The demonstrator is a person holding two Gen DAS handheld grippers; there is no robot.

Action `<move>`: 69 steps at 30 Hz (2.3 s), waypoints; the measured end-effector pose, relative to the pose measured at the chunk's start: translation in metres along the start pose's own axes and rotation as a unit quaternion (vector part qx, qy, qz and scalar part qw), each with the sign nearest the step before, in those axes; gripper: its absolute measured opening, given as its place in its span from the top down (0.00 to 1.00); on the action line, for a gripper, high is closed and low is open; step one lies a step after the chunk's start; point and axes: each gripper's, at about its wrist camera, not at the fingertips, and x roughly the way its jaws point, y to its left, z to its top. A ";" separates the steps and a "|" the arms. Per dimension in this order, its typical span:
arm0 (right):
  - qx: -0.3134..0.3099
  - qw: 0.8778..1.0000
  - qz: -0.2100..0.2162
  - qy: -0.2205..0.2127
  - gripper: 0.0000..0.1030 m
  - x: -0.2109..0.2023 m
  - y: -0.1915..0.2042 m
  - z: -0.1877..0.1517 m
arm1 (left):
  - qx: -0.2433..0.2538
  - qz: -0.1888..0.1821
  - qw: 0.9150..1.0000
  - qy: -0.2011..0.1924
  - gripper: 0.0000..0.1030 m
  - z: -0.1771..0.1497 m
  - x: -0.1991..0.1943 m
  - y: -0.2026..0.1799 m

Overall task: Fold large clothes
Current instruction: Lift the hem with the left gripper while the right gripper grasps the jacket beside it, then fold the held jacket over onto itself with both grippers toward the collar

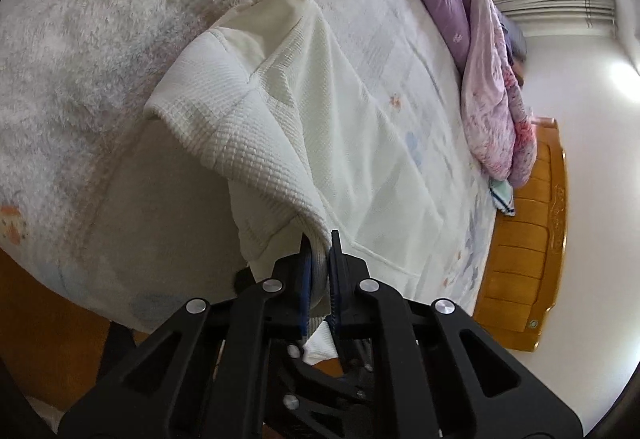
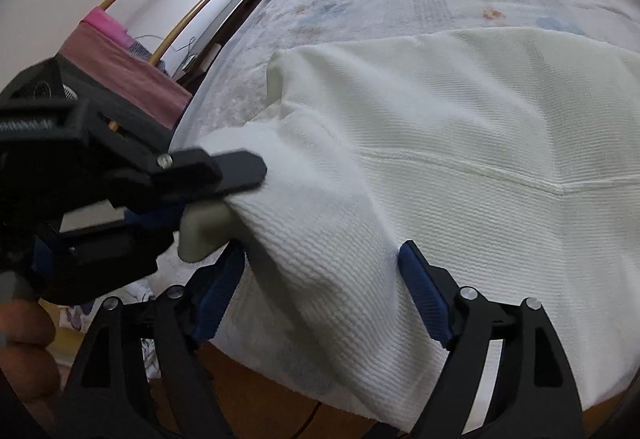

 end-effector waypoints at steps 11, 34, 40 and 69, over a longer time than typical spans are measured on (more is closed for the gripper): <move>0.020 0.999 0.017 -0.024 0.27 -0.011 -0.011 0.012 | 0.034 0.012 0.999 -0.002 0.94 -0.015 0.010 -0.031; 0.424 0.886 0.030 -0.185 0.86 -0.162 -0.214 -0.037 | 0.105 0.133 0.984 -0.060 0.30 -0.046 0.064 -0.072; 0.484 0.863 -0.005 -0.145 0.84 -0.156 -0.269 -0.078 | 0.122 0.141 0.982 0.008 0.29 -0.065 0.128 -0.075; 0.481 0.871 0.070 -0.075 0.11 -0.136 -0.346 -0.075 | 0.087 0.136 0.985 0.064 0.10 -0.099 0.184 -0.011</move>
